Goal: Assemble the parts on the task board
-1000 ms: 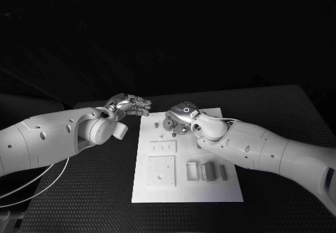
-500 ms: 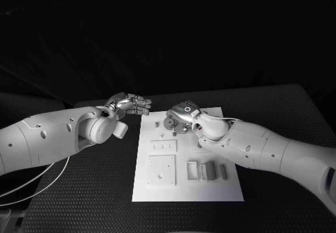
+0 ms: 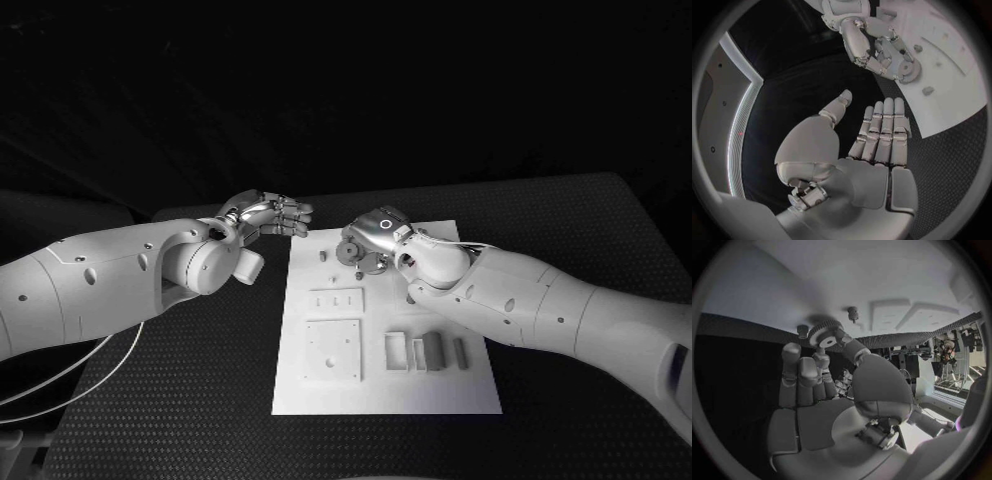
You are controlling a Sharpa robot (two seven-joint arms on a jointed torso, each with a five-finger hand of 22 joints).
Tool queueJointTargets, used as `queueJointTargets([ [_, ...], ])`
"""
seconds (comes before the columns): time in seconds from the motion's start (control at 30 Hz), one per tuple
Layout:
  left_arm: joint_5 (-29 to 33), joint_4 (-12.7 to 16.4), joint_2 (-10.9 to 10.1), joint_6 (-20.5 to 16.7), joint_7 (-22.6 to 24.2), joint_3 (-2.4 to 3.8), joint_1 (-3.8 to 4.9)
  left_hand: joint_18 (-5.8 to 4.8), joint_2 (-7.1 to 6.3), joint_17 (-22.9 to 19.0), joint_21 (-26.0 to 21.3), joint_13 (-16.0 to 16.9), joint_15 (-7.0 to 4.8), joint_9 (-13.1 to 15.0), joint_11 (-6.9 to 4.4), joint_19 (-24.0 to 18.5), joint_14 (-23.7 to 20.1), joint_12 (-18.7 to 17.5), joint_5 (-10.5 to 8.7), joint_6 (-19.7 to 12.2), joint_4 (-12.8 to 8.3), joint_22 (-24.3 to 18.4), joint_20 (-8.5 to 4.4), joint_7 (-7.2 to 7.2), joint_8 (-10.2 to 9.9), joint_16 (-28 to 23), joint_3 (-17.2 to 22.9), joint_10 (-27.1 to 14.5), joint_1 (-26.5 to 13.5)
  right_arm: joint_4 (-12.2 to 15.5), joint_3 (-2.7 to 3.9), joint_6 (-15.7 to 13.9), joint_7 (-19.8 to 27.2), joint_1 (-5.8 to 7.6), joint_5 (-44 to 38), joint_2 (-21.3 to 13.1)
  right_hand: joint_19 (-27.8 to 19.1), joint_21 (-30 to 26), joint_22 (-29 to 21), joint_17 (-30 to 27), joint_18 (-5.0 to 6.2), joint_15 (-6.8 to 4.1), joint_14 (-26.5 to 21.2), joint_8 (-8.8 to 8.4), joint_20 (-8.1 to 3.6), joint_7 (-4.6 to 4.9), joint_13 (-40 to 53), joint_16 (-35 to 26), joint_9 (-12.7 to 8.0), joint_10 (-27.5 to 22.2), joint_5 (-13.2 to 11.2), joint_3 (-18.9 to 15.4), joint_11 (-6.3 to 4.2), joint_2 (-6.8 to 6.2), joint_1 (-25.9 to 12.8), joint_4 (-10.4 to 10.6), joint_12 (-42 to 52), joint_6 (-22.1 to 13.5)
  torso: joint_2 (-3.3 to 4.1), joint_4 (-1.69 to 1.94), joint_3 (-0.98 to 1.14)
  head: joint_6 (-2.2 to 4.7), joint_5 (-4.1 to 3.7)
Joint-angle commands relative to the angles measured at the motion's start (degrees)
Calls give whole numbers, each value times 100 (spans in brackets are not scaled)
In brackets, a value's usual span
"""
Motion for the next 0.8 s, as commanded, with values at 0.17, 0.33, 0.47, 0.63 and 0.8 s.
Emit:
queueJointTargets([
  [0.17,25,-4,19,42,61,6,5,74,1,8,-29,7,-8,6,29,45,33,-39,-1,13,-3,8,3,31,-28,-40,-9,20,-36,-13,1,-35,13,0,-49,17,18,4,82,-6,177,-3,42,28,-37,174,-9,-36,65,39,20,31,0,-2,62,6,-4,182,1,420,-1,-6,2],
  [0.33,25,-4,26,49,58,6,5,74,1,9,-30,7,-8,7,29,45,34,-41,-1,13,-3,9,3,30,-28,-41,-9,20,-36,-27,3,4,26,0,-27,32,18,3,82,-6,177,-3,43,27,-36,174,-10,-37,64,40,19,30,0,-4,60,5,-4,181,0,421,0,-7,-4],
  [0.47,26,-14,33,48,58,6,5,74,2,11,-31,7,-8,7,29,45,34,-42,-1,12,-3,9,3,30,-29,-43,-9,21,-36,-77,3,8,34,0,-13,75,18,1,81,-6,177,-2,43,26,-36,175,-11,-39,64,41,19,29,1,-4,58,6,-5,180,-1,418,0,-16,-4],
  [0.63,26,-24,45,54,58,6,5,74,2,12,-32,7,-8,7,29,45,34,-42,-1,13,-3,9,3,29,-29,-44,-8,21,-37,-77,3,4,37,0,-5,97,18,0,81,-7,177,-2,43,24,-36,176,-12,-40,63,41,19,31,2,0,59,5,-6,178,1,427,2,-13,-17],
  [0.8,26,-20,37,51,55,6,5,74,2,13,-33,7,-8,7,29,45,34,-43,-1,13,-3,9,3,29,-29,-46,-8,21,-37,-117,4,20,39,0,2,104,18,-1,81,-7,177,-1,44,24,-36,176,-13,-41,63,42,20,32,2,4,60,5,-6,178,-2,422,0,-23,-16],
])
